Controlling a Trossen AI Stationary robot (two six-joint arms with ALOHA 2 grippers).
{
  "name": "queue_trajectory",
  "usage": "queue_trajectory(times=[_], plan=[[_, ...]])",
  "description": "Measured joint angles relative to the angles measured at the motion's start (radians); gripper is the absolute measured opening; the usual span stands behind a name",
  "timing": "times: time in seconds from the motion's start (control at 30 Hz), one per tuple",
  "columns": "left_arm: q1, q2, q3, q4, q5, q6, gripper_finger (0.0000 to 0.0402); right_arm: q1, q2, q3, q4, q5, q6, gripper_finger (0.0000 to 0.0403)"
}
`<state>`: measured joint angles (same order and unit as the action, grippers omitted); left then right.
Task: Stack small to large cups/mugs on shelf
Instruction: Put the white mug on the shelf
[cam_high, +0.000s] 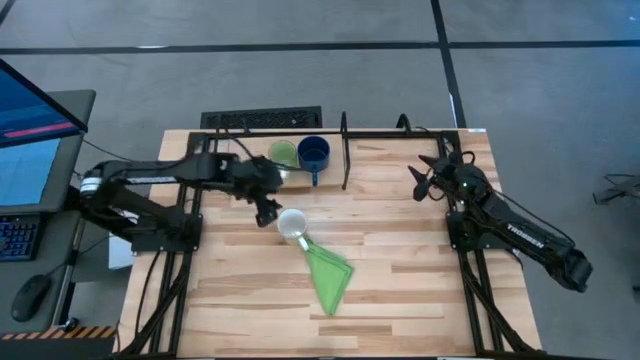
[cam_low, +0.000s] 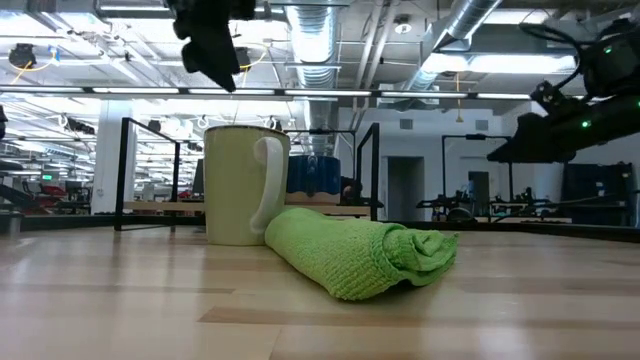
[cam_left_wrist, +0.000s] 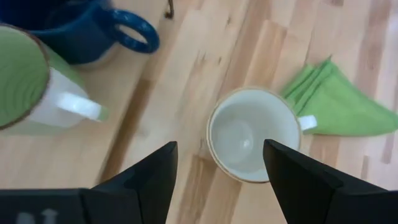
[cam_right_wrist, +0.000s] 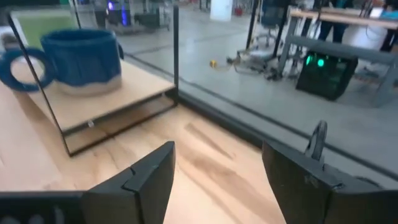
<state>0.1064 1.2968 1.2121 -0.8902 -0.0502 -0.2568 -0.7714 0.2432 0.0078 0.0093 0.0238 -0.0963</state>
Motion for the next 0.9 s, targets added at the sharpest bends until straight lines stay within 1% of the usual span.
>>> queue_trajectory(times=[0.17, 0.37, 0.57, 0.9], plan=[[-0.036, 0.131, 0.039, -0.051, -0.092, -0.020, 0.0229, -0.004, 0.075, 0.000, 0.000, -0.001, -0.016, 0.0265], [-0.038, 0.218, 0.056, -0.048, -0.087, -0.033, 0.0229, -0.004, 0.083, 0.000, 0.017, 0.000, -0.016, 0.0265], [-0.038, 0.246, 0.057, -0.066, -0.095, -0.037, 0.0229, -0.004, 0.083, 0.000, 0.014, 0.000, -0.016, 0.0265], [-0.038, 0.244, 0.049, -0.062, -0.093, -0.051, 0.0229, -0.003, 0.084, 0.000, 0.016, 0.000, -0.016, 0.0265]])
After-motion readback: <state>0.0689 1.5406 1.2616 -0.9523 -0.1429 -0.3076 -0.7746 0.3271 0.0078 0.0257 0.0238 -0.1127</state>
